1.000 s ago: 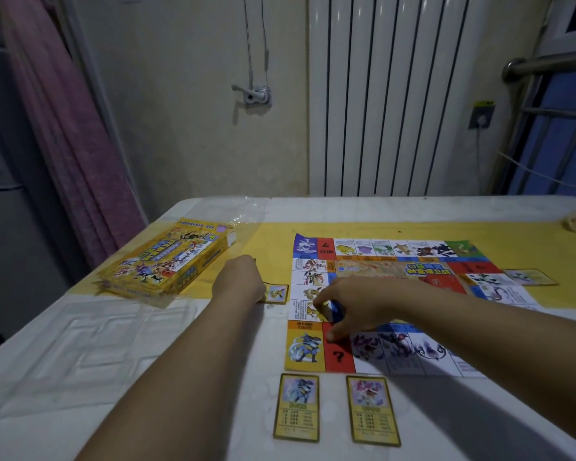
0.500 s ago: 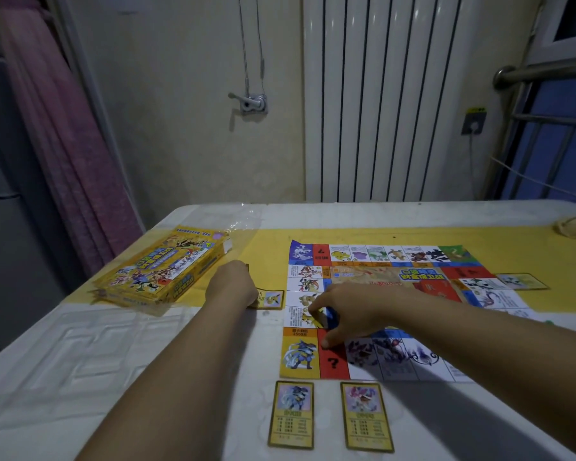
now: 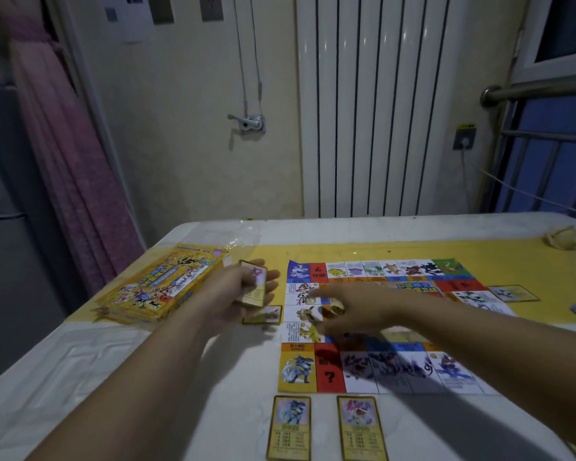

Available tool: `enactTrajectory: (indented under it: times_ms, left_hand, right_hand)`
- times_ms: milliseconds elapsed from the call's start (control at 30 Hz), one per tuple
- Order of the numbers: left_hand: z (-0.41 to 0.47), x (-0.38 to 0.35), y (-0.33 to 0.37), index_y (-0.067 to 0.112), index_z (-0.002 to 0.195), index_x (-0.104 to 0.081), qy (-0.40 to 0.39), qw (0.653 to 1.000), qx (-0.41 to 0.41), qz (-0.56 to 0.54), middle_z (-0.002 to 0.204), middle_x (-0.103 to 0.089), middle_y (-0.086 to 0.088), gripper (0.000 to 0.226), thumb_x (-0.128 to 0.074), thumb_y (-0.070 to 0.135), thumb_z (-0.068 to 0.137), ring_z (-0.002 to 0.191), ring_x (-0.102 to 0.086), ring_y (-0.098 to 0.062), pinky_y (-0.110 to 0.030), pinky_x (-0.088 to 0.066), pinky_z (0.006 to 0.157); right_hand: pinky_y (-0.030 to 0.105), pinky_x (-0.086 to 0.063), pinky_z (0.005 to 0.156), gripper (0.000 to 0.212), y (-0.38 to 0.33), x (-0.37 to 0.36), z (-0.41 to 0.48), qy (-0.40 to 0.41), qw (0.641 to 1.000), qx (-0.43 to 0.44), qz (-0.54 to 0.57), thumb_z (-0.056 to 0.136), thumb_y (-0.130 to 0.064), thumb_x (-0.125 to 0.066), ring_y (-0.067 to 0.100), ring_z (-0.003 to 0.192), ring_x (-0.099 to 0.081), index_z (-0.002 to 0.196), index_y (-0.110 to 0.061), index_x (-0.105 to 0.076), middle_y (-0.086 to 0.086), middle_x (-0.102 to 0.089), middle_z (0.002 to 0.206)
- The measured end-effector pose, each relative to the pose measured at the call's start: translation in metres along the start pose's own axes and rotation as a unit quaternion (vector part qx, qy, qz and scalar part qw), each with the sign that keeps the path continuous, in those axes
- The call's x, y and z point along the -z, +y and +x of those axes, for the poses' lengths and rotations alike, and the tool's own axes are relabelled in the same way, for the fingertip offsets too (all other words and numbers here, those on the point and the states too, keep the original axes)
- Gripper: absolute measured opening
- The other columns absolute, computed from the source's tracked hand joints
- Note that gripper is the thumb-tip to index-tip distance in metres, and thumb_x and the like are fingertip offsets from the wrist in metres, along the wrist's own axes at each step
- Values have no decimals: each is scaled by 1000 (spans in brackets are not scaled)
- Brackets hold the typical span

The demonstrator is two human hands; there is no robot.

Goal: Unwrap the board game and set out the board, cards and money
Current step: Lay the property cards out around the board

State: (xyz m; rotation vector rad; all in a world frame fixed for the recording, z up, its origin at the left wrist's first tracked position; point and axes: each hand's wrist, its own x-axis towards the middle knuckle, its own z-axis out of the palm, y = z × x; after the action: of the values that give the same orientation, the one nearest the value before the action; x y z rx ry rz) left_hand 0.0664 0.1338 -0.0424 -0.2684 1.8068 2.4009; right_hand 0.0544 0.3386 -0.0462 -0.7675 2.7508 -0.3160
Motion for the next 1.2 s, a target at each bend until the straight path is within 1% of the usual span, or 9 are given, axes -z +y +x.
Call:
enactTrajectory:
  times_ms: [100,200,400,567,700,900,1000,1100,1200]
  left_hand:
    - [-31,-7,-3,5,114,-55,-99,994,-10,-37,101,-72,-15,34,-33,-11,93,86,-71,-22,-32,-59,68]
    - [-52,-21,-10,6,114,-57,-166,985,-22,-37,103,-72,-14,33,-38,-11,93,92,-71,-22,-30,-59,74]
    - [-65,-52,-23,2,118,-55,-230,971,-56,28,94,-71,-17,31,-47,-8,90,82,-70,-23,-29,-59,72]
    - [-69,-80,-31,4,109,-61,-213,969,-72,101,98,-68,-20,25,-51,-7,89,88,-66,-26,-31,-56,73]
    - [-70,-98,-35,2,108,-60,-176,969,-79,151,100,-69,-24,21,-58,-4,87,89,-66,-33,-47,-51,88]
    - [-71,-123,-33,6,99,-62,-148,968,-105,171,70,-63,-2,16,-65,2,84,56,-58,-8,-25,-47,57]
    - [-75,-131,-35,5,106,-61,-163,971,-84,154,69,-64,2,17,-61,6,89,57,-59,-6,-21,-48,54]
    - [-78,-134,-41,8,107,-61,-171,973,-76,134,84,-67,-7,16,-57,6,91,70,-62,-14,-30,-54,70]
    - [-80,-134,-45,9,102,-62,-175,974,-71,127,82,-68,-9,14,-55,2,91,70,-63,-16,-32,-55,75]
  right_hand:
    - [25,-38,99,57,-3,19,-22,82,987,12,137,92,-39,-55,12,124,-48,143,-23,-36,-1,-48,141]
    - [17,-47,83,36,-9,29,-43,138,949,20,283,92,-31,-58,2,97,-61,126,-19,-56,-6,-65,113]
    - [31,-47,75,20,-18,11,-74,139,865,-23,482,83,-28,-67,11,70,-60,92,-10,-64,2,-69,79]
    - [36,-51,83,23,-5,2,-87,174,808,-64,560,76,-22,-75,14,65,-62,71,-11,-56,4,-64,65]
    - [33,-53,83,19,7,5,-96,186,817,-76,541,78,-20,-74,16,72,-64,76,-6,-61,12,-67,77]
    - [9,-37,44,18,21,19,-113,202,832,-60,514,88,-17,-64,-4,43,-50,70,-13,-64,-10,-57,48]
    - [17,-41,55,15,29,23,-119,190,837,-51,510,89,-20,-63,2,53,-52,79,-10,-69,-8,-61,56]
    - [25,-43,65,15,36,17,-123,189,831,-74,519,84,-26,-68,7,60,-54,75,-14,-68,-5,-62,59]
    - [28,-44,65,24,40,10,-123,229,827,-94,504,77,-27,-75,11,56,-51,66,-11,-61,-1,-57,55]
